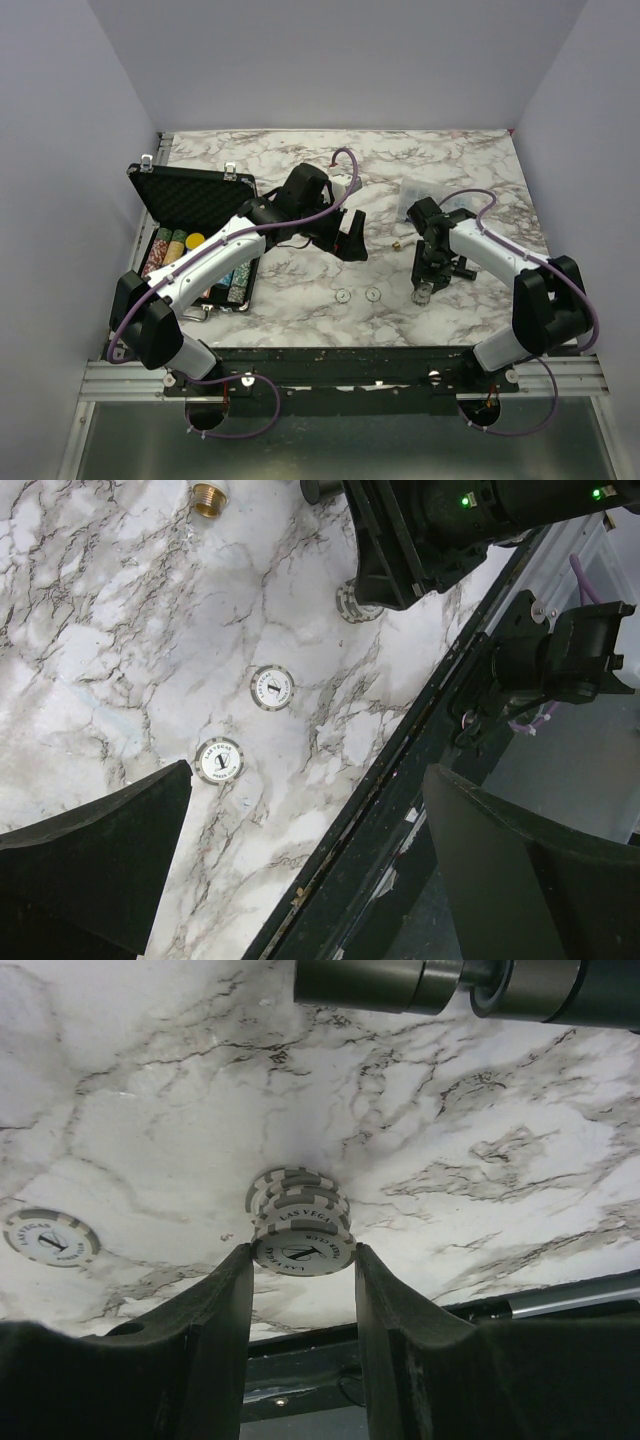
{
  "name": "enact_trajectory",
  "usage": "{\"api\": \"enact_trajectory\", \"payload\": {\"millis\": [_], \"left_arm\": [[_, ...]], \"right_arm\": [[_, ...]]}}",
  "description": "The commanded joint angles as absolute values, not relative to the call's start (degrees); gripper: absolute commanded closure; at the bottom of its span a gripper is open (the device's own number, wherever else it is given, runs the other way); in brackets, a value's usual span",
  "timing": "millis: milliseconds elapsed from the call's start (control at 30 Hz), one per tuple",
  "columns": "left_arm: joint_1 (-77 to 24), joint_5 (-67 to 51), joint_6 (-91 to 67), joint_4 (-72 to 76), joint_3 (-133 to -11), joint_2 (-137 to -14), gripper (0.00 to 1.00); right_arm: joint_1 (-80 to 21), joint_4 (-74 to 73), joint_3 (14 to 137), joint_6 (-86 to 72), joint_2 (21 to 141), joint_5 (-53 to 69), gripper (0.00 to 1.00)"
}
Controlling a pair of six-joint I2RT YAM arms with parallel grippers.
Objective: Pack up texas hold em set
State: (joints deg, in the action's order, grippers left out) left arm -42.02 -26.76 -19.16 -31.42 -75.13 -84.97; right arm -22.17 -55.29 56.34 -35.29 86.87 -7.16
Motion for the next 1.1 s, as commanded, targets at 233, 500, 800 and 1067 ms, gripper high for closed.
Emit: {"api": "enact_trajectory", "payload": {"millis": [233, 500, 800, 1067], "left_arm": [[-42.2, -27.5, -19.0, -30.8, -74.8, -84.7, 0.01], [-42.2, -27.1, -18.8, -31.0, -74.9, -84.7, 0.02], [-42.2, -26.5, -19.0, -31.2, -75.0, -84.8, 0.01], [-42.2, -24.6, -18.5, -31.8, -75.0, -84.3, 0.01]], "right_arm": [[-22.3, -54.5, 55.4, -33.7, 89.1, -5.2, 0.6], [-22.4, -55.3, 57.8, -32.0, 88.9, -3.9, 0.42], [-31.0, -52.5, 65.9, -32.3, 95.4, -1.0, 0.4], [-35.3, -47.1, 68.7, -34.0, 104.1, 3.2, 0.34]]}}
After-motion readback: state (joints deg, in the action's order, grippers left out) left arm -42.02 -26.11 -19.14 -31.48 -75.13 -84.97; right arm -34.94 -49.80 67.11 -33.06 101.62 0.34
